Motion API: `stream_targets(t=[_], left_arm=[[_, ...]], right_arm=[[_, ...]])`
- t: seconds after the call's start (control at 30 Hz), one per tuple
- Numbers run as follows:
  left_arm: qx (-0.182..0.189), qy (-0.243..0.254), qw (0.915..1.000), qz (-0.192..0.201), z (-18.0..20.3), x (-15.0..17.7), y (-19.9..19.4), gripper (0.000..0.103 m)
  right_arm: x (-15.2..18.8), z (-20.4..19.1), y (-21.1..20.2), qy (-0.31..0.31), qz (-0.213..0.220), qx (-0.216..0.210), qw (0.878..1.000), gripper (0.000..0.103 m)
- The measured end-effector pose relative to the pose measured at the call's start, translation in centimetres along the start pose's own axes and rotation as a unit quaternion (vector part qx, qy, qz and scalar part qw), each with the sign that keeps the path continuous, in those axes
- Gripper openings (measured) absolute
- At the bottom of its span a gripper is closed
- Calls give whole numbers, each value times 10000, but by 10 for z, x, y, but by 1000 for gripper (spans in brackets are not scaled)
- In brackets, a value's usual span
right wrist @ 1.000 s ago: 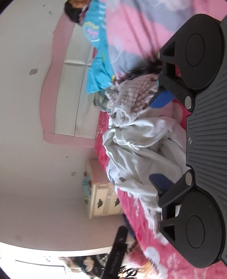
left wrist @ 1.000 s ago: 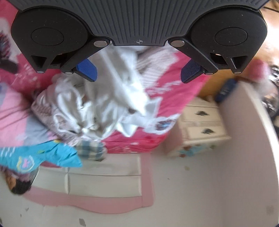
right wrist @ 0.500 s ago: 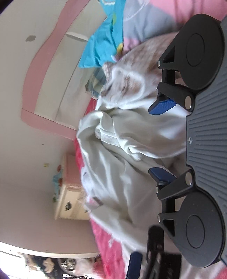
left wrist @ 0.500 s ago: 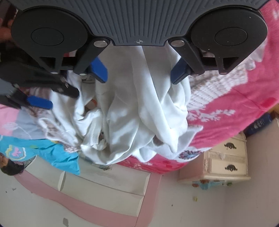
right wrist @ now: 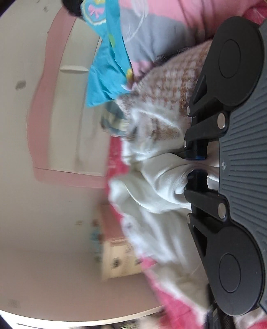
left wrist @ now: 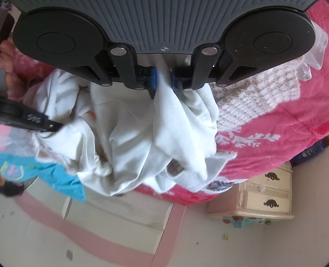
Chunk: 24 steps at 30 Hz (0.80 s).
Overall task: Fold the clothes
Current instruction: 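Reach into the white clothes heap and close both grippers on the white sweatshirt, then lift the white sweatshirt up out of the heap with both grippers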
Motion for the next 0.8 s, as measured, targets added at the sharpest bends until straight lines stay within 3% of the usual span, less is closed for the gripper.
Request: stream_targets(t=[0.17,0.33,0.8], left_arm=[[86,-154,9995,267,-1,-1,-32,4],[95,-271,9968,745,-6,-6,-85,4],[260,-479,9874,1484,-8,1,-215,4]], right_arm=[[-20,8,-60,454,627,-372,9963,9],[-25,28,-115,1458,1005,-697,9817,9],[-9,45,-264,1907,1682,-1233,9592,9]])
Point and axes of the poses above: each gripper's, at about its wrist camera, not at the fingertips, and y roughly the way its jaws point, z to its right, x to its underside, the point moved 1 cm from there along y, roughly the way its jaws point, and after that the axes turned 1 degree about -x, right-handed, at the moved point
